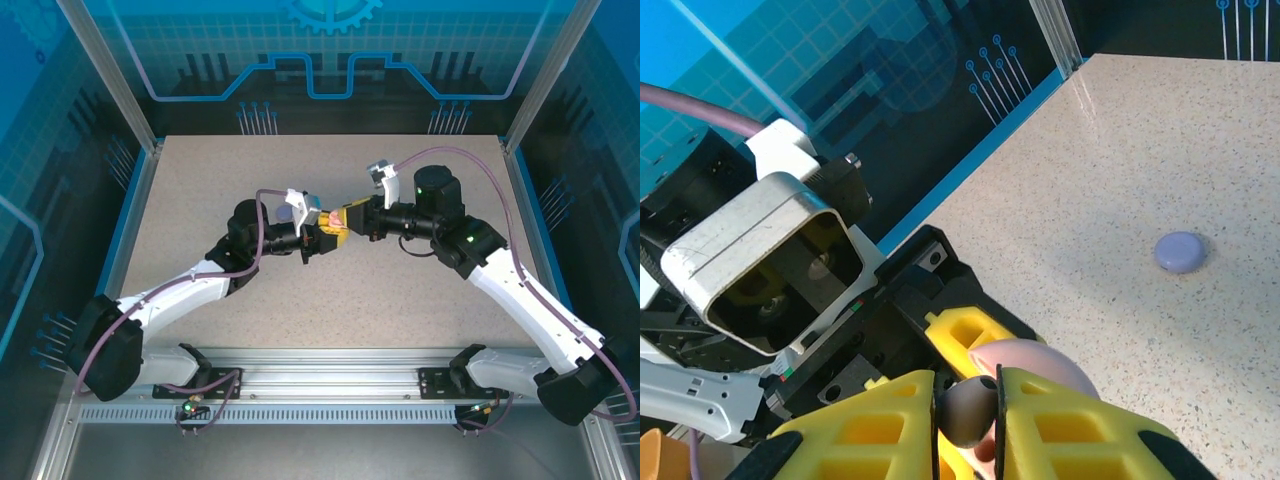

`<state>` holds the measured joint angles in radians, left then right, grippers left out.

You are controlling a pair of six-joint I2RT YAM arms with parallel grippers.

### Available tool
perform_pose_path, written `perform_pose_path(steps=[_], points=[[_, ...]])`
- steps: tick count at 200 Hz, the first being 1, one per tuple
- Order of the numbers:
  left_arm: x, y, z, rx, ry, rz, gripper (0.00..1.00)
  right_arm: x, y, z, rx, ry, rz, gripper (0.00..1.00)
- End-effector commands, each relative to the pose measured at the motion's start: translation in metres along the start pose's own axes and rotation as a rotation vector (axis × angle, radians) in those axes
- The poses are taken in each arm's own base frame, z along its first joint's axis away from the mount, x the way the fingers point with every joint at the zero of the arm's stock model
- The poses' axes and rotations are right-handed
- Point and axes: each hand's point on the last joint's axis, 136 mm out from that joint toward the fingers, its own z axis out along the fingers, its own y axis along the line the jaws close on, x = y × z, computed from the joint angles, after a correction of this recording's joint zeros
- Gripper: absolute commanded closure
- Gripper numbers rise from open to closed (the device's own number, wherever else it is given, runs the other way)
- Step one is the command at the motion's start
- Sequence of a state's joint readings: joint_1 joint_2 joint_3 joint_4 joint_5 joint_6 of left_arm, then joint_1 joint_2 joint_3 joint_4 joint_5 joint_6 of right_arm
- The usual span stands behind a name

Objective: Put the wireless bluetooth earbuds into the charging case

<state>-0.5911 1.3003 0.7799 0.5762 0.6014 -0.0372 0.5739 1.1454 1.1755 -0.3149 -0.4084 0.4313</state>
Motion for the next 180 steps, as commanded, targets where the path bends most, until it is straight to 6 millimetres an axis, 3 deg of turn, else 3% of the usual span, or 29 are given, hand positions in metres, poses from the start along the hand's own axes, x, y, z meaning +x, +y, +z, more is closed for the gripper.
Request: perform_pose_path(steps=[1,89,180], points=[[-0.019,-0.001,-0.001,-0.021,-0.02,0.116,0.84,-0.008,0.021,-0.015,-0.047,-0.006,-0.041,0.8],[-0.017,-0.001,0.002,-0.005,0.013,0.231,0.85,-0.001,0.017,-0.033,-0.021,0.052,-0.05,0.8],[-0.024,-0.014,-0.001,0.049,-0.011,0.279,0.84,0.001,0.013,-0.024,-0.031,0.07,-0.033,0.8]])
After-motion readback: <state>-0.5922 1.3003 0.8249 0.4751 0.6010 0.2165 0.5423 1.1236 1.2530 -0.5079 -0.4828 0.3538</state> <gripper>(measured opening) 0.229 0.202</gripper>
